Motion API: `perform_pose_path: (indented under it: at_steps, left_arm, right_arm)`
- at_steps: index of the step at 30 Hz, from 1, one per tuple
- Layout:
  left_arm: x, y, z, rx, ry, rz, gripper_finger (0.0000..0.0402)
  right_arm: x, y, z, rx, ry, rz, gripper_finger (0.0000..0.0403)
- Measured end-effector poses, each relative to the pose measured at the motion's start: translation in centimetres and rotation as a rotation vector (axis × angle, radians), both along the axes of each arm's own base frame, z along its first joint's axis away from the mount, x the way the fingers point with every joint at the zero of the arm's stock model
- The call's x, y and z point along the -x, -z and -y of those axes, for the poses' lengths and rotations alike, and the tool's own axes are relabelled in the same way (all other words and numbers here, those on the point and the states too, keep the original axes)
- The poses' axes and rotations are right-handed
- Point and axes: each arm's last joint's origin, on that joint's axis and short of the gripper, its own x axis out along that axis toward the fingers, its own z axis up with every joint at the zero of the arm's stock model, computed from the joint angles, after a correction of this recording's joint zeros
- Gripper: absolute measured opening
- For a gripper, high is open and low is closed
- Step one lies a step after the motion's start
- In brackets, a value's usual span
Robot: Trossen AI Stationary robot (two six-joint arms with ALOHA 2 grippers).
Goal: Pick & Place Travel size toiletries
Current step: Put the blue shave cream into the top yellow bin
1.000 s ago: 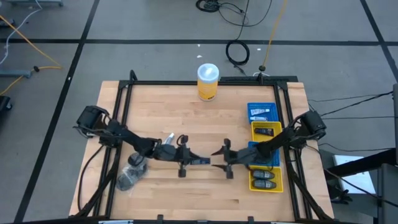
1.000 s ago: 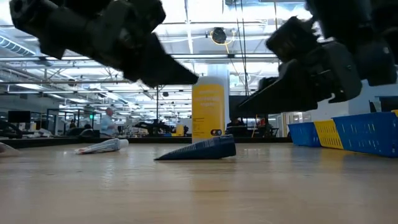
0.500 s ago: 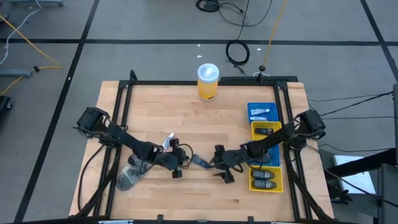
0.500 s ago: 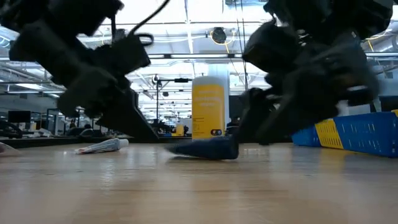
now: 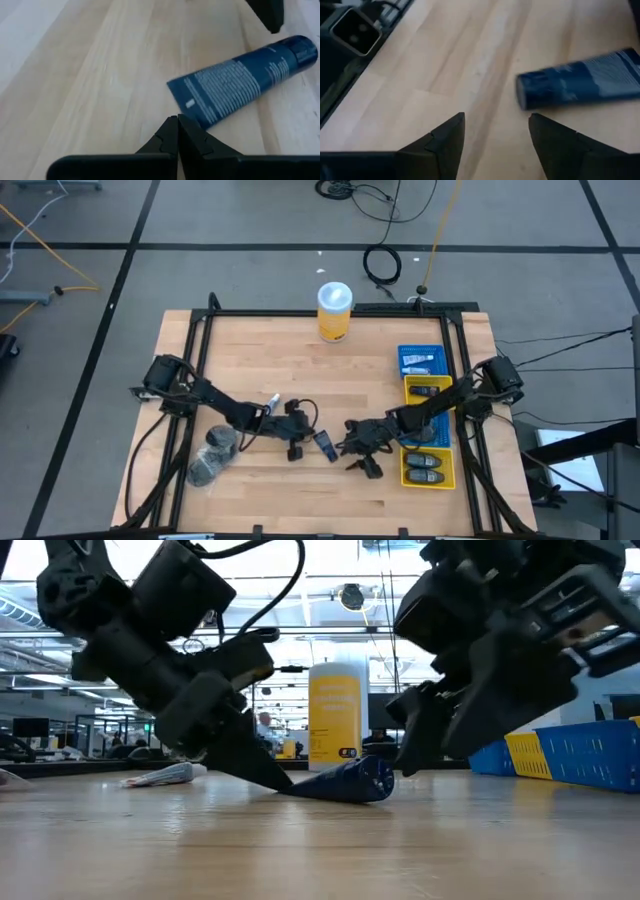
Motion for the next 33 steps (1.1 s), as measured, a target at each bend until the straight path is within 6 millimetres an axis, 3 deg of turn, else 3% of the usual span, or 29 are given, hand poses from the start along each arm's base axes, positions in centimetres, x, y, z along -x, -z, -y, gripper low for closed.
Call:
perform_pose_path:
  at_steps: [5, 10, 14, 22, 27, 33]
  left_arm:
    - [1.2, -1.3, -0.1, 0.084, -0.104, -0.094, 0.0002]
    - [1.2, -1.5, 1.6, 0.214, 0.055, -0.085, 0.0002]
    - [0.6, -0.8, 1.8, 0.215, 0.052, -0.031, 0.0003]
    - [-2.9, 0.4, -0.9, 0.155, 0.062, 0.140, 0.0003]
    - [-5.5, 0.5, -3.1, 0.113, 0.000, 0.158, 0.0006]
    - [-4.6, -1.6, -4.4, 0.041, -0.110, 0.036, 0.0002]
  right_arm:
    - [-0.1, 0.0, 0.1, 0.010, 0.054, -0.003, 0.0194]
    - [-0.1, 0.0, 0.2, 0.021, 0.051, 0.002, 0.0185]
    - [-0.1, 0.0, 0.2, 0.022, 0.049, 0.005, 0.0181]
    - [0.0, 0.1, 0.2, 0.037, 0.034, 0.006, 0.0180]
    - [0.0, 0.1, 0.2, 0.091, -0.009, 0.033, 0.0180]
    - [-0.3, -0.3, 0.4, 0.189, 0.050, 0.112, 0.0187]
